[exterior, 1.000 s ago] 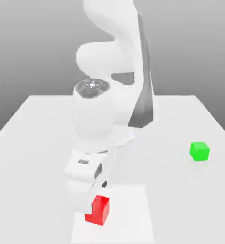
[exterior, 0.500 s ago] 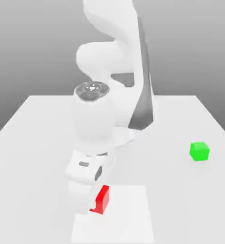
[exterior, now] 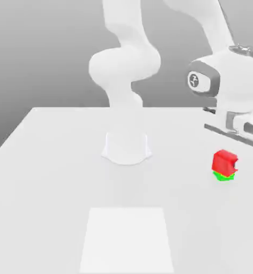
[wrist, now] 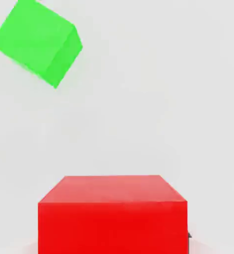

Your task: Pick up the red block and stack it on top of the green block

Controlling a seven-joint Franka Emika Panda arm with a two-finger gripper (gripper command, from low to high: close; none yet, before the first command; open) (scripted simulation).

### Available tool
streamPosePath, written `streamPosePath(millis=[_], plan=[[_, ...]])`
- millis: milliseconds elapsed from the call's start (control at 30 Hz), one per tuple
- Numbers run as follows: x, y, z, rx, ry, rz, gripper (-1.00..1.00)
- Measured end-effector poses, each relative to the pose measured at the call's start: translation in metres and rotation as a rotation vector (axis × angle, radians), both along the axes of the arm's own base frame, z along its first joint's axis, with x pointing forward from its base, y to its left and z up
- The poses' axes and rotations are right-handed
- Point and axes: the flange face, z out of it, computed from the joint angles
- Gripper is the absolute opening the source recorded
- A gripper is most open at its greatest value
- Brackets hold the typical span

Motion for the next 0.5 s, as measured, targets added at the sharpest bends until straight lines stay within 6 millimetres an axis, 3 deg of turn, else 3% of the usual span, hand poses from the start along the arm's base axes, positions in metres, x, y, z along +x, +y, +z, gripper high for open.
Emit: streamPosePath(millis=[67, 133, 400, 433, 500], plan=[[-0.043, 0.016, 0.0, -0.011, -0.01, 0.16, -1.0], [-0.065, 0.022, -0.005, -0.02, -0.019, 0.243, -1.0], [-0.072, 0.024, -0.059, -0.023, -0.024, 0.269, -1.0], [-0.072, 0.023, -0.064, -0.022, -0.022, 0.269, 1.0], [-0.072, 0.023, -0.064, -0.022, -0.022, 0.268, 1.0]])
